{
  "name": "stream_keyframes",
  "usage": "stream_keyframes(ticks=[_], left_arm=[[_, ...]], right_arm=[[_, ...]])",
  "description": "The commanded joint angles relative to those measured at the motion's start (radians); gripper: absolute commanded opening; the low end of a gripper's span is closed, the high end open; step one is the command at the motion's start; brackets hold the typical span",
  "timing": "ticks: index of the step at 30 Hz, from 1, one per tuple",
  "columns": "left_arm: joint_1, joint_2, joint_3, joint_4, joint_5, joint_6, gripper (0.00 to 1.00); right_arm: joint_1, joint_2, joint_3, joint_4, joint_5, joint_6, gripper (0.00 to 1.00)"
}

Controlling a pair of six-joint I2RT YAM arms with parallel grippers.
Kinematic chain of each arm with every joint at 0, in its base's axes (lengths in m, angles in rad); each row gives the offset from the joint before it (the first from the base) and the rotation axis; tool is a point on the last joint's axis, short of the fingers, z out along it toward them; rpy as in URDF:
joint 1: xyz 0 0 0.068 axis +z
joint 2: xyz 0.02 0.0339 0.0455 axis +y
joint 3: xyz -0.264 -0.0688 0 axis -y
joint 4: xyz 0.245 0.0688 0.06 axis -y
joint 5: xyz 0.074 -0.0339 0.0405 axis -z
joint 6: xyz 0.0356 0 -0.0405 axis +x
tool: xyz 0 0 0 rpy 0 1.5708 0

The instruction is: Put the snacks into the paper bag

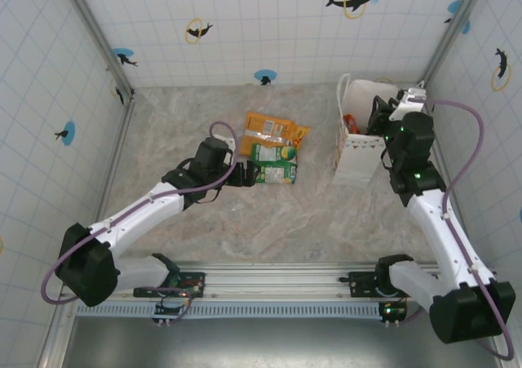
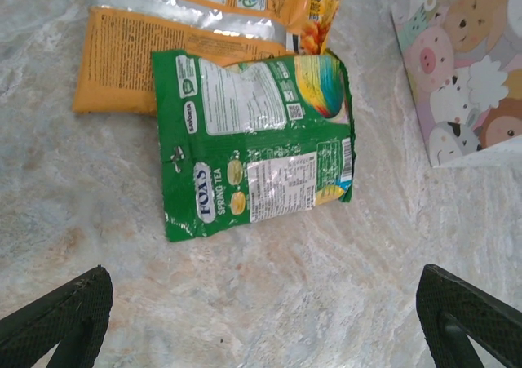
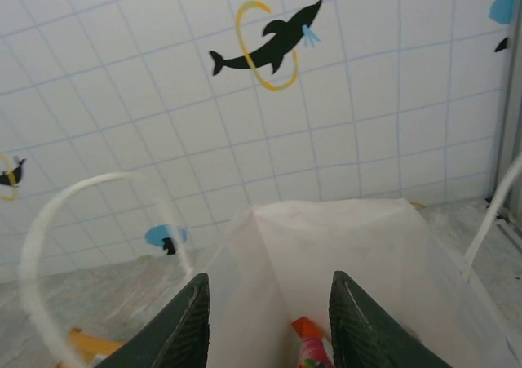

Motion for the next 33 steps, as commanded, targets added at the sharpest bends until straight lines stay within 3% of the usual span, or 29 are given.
stream_keyframes(ticks=[1,6,9,20,33], left_arm=[[0.012,-0.023,-0.038,0.045,-0.018,-0.044,0.98],[0.026,-0.037,-0.103,0.099,-0.053,-0.104,0.98],[0.028,-0.035,-0.130,0.113,-0.084,-0.113,0.98],[0.027,-0.067,-0.214,0.179,-0.209,-0.128,0.98],[0.060,0.038,-0.225,0.277,-0.092,-0.050,0.97]], right_arm=[[-0.003,-0.073,-0.026,-0.081,-0.160,0.015,0.41],[0.007,-0.178,-0.158,-0.124,-0.349,0.131,0.40],[0.044,-0.239,-0.244,-0.133,-0.374,0.186,0.43],[0.401,-0.373,-0.533,-0.061,-0.084,0.263,0.44],[0.724,-0.264,-0.778,0.285,0.194,0.420,0.46]])
